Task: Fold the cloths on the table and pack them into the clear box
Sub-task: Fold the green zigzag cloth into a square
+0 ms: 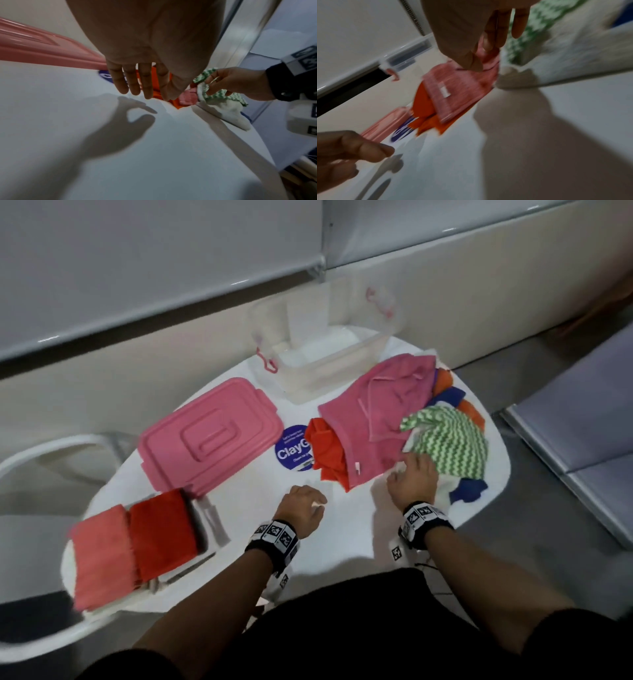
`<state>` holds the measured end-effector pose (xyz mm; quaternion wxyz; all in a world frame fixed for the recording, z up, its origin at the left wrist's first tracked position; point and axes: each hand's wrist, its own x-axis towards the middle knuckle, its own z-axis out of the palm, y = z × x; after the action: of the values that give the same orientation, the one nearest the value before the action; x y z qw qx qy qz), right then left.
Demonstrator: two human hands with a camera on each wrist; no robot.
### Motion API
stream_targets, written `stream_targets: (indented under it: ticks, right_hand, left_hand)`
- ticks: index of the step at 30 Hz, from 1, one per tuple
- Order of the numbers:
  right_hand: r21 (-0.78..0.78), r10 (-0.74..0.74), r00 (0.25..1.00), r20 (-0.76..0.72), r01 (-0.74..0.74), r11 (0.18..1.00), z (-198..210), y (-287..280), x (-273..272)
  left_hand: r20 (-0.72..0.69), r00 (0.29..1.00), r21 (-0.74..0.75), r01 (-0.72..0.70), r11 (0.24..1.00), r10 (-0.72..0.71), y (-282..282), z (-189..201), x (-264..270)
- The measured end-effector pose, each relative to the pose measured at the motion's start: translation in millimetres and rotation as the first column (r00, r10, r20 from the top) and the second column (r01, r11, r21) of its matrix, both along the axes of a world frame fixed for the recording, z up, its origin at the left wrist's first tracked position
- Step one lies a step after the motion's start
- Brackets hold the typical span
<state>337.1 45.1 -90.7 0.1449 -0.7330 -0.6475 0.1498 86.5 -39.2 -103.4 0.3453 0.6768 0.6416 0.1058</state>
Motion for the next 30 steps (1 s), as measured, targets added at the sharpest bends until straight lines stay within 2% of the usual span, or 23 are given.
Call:
stream_targets:
  ticks: [3, 6, 9, 11, 14, 17, 19, 22, 23, 24, 25, 27, 28, 29, 30]
  right_hand:
    - [0.050, -0.127, 0.992, -0.007, 0.127, 0.991, 4, 11, 50]
    - [0.041, -0.134, 0.991, 0.017, 0.133, 0.990, 6, 24, 92]
    - [-0.079, -0.050, 0.999, 0.015, 0.051, 0.996, 6, 40, 117]
    - [-0.118, 0.006, 0.998, -0.056, -0.013, 0.993, 3, 48, 126]
    - [0.014, 0.008, 0.985, -0.170, -0.006, 1.000, 7, 55, 131]
    - [0.150, 0.046, 0.944, -0.328, 0.004, 0.989, 23, 62, 125]
    - [0.137, 0.049, 0.888, -0.458, 0.016, 0.990, 41, 65, 116]
    - [-0.016, -0.056, 0.770, -0.635, 0.059, 0.998, 53, 72, 105]
    - [-0.098, -0.102, 0.703, -0.704, 0.046, 0.994, 61, 74, 100]
    - [-0.179, -0.143, 0.625, -0.768, 0.005, 0.984, 69, 74, 95]
    - [-0.259, -0.183, 0.580, -0.794, -0.049, 0.965, 80, 73, 89]
    - [-0.411, -0.269, 0.554, -0.788, -0.149, 0.899, 98, 72, 73]
    - [-0.458, -0.276, 0.538, -0.797, -0.238, 0.856, 103, 69, 65]
    - [-0.488, -0.300, 0.478, -0.825, -0.338, 0.805, 106, 65, 57]
    - [-0.503, -0.330, 0.415, -0.848, -0.433, 0.748, 105, 61, 50]
  left_hand:
    - [0.045, 0.999, 0.135, 0.022, 0.991, -0.028, 42, 6, 52]
    - [0.033, 0.999, 0.217, 0.033, 0.976, -0.041, 83, 12, 103]
    - [0.053, 0.996, 0.098, 0.059, 0.993, -0.065, 115, 17, 142]
    - [0.051, 0.994, -0.011, 0.096, 0.995, -0.096, 130, 17, 162]
    - [0.041, 0.991, -0.115, 0.134, 0.984, -0.130, 142, 14, 183]
    - [0.180, 0.983, -0.120, 0.049, 0.991, -0.027, 147, 16, 199]
    - [0.283, 0.951, -0.147, -0.082, 0.986, 0.121, 151, 24, 206]
    - [0.418, 0.861, -0.221, -0.215, 0.951, 0.291, 159, 35, 202]
    - [0.507, 0.806, -0.182, -0.247, 0.952, 0.306, 158, 40, 196]
    - [0.542, 0.795, -0.072, -0.282, 0.957, 0.274, 157, 42, 188]
    - [0.511, 0.832, 0.083, -0.298, 0.951, 0.216, 156, 41, 179]
    - [0.294, 0.946, 0.347, -0.237, 0.907, 0.135, 148, 47, 158]
    - [0.194, 0.976, 0.396, -0.172, 0.902, 0.100, 142, 51, 146]
    - [0.126, 0.990, 0.413, -0.104, 0.905, 0.056, 134, 56, 134]
    - [0.121, 0.993, 0.405, -0.058, 0.912, 0.010, 126, 62, 119]
